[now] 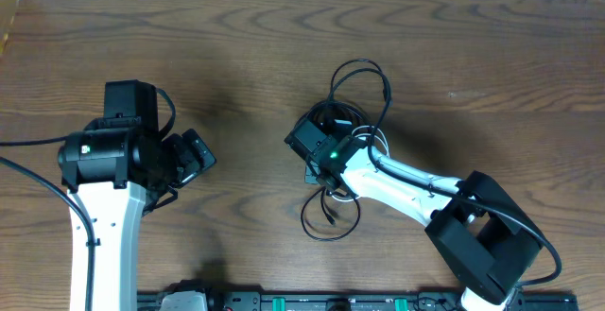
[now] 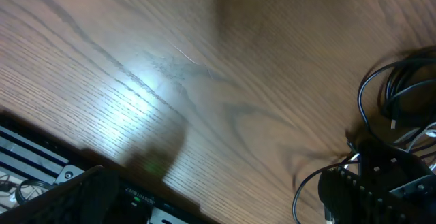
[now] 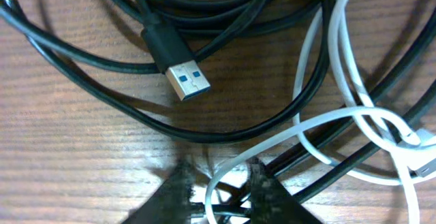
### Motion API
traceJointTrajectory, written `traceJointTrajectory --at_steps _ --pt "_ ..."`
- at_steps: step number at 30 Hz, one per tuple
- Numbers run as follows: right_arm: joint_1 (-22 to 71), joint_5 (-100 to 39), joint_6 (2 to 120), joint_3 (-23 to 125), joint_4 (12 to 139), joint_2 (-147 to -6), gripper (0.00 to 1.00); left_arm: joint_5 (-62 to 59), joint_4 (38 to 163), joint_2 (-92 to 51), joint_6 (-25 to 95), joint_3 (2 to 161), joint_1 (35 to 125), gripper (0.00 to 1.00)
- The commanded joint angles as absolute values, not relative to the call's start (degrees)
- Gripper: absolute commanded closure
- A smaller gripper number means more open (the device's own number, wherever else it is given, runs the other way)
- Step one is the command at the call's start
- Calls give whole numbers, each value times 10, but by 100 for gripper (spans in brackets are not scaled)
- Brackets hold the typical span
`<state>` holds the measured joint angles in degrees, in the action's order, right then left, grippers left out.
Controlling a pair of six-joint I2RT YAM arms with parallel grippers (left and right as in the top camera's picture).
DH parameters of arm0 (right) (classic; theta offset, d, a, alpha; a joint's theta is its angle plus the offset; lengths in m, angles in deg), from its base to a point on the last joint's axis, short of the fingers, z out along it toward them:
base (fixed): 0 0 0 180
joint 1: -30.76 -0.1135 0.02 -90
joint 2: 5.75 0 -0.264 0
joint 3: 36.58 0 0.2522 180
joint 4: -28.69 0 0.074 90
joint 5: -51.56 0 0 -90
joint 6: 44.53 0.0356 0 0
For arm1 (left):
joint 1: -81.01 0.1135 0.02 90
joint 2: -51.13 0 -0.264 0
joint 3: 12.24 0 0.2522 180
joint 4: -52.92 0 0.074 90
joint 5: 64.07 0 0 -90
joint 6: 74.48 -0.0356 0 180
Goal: Untangle cables
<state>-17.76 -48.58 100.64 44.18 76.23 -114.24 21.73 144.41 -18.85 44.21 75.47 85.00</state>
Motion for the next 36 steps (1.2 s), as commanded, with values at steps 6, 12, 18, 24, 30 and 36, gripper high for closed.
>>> traceJointTrajectory --at_steps 6,12,18,24,30,36 --pt "-181 -508 1012 439 762 -1147 83 219 1446 -189 447 753 852 1" --pt "-181 -510 1012 437 763 -1147 84 219 1446 -189 447 753 852 1" --pt "-181 -510 1012 434 762 -1147 84 219 1446 -189 447 753 852 1" --pt "-181 -510 1012 434 760 -1147 98 219 1446 -189 447 753 852 1" --pt "-181 -510 1011 435 759 -1146 99 219 1446 -189 447 753 852 1" --pt "-166 -509 961 452 765 -1096 99 219 1446 -189 447 753 852 1"
